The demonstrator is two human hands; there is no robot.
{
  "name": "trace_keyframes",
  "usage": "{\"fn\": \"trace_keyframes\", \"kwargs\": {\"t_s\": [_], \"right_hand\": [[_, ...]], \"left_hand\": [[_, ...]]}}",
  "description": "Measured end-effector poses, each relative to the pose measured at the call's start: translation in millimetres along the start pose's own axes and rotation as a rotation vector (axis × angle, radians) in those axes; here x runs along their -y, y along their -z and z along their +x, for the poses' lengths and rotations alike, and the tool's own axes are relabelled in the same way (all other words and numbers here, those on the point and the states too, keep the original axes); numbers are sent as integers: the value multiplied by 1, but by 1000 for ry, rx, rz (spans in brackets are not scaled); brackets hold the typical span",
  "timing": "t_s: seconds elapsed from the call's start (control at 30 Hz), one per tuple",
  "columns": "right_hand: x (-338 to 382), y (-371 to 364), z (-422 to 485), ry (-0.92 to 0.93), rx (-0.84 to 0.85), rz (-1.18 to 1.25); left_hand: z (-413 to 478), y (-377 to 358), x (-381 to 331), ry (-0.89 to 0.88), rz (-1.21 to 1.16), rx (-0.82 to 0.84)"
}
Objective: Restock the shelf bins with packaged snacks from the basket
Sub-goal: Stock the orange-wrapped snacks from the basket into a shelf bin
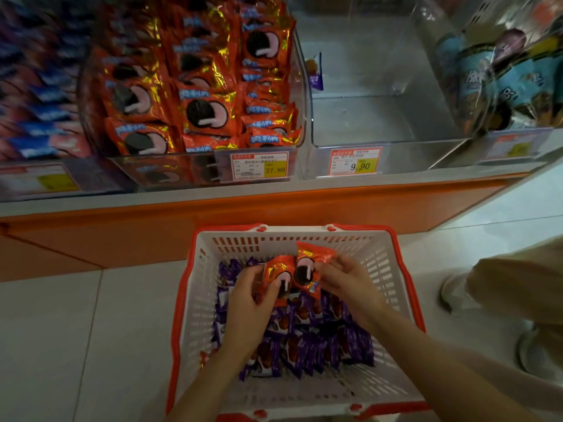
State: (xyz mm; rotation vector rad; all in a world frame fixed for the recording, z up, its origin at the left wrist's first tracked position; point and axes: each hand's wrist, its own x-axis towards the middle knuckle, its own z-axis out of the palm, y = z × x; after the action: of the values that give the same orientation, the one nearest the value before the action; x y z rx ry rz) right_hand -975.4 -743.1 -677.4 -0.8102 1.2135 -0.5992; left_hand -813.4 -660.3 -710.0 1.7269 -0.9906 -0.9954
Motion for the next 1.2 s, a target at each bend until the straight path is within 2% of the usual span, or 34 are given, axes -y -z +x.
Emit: {"fn": "trace_keyframes", "kwargs": {"t_s": [0.13, 0.2, 0.27, 0.37, 0.5, 0.63, 0.77, 0.97, 1.2], "right_hand": [[21, -6, -12, 2, 9, -35], [32, -8, -17, -26, 33, 29], [45, -11, -22, -46, 119, 118], [70, -18, -32, -38, 256, 117], [96, -28, -42, 16, 279, 54], [115, -40, -45, 207, 180, -331], [140, -50, -40, 358, 153, -393], [173, -64, -18, 728, 60, -710], [206, -85, 10, 1016, -162, -860]], "left_hand": [[-3, 12, -21, -37, -57, -61], [-3, 21, -36, -73, -59, -80], [-1, 32, -53, -128, -63, -79], [2, 50, -74, -242, -25, -100], [6, 69, -89, -295, -48, -151], [14, 88, -94, -381, 1, -179], [34, 109, -103, -449, 275, -174], [68, 127, -113, -681, 741, -185], [83, 122, -103, -718, 931, -186]]}}
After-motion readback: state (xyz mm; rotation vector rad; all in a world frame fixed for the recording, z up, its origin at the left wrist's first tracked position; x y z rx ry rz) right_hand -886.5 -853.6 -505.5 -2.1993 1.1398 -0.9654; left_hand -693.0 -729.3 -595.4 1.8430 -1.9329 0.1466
